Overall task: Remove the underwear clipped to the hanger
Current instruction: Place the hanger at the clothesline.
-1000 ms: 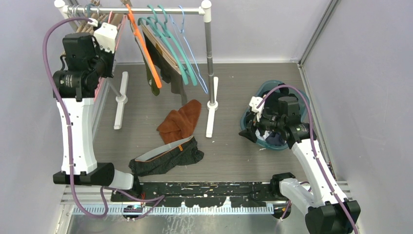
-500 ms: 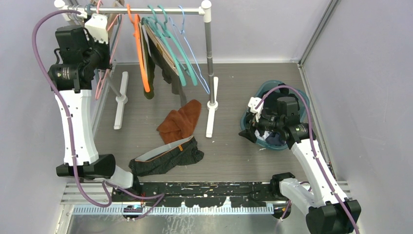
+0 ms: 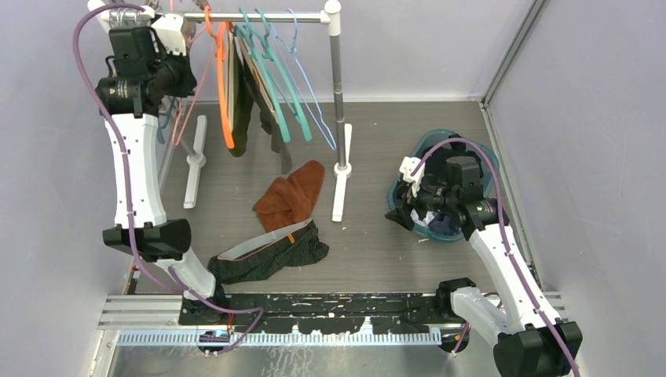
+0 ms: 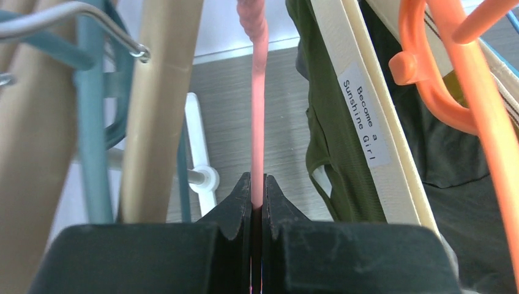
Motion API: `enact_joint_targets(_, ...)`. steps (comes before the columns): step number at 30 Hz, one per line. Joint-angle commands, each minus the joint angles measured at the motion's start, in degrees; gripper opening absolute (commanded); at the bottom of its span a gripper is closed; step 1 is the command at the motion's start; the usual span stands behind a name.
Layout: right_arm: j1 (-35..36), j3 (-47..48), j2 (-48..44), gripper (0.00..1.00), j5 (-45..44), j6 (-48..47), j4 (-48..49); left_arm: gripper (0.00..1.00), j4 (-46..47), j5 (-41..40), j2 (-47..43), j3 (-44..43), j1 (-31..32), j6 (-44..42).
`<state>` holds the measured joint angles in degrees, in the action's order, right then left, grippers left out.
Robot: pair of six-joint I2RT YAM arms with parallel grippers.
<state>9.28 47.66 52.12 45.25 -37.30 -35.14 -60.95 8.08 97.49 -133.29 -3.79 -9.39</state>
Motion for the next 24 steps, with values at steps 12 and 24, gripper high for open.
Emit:
enact_joint_targets(12, 1.03, -0.07, 0.48, 0.83, -1.28, -0.66, 2.44, 0.22, 3.88, 5.90, -4.90, 9.59, -0.38, 1.77)
enact_joint_targets(24, 1.47, -0.20, 0.87, 0.83, -1.61, -0.75, 2.53, 0.71, 7.65, 4.46, -19.42, 23.38, -0.34, -0.70)
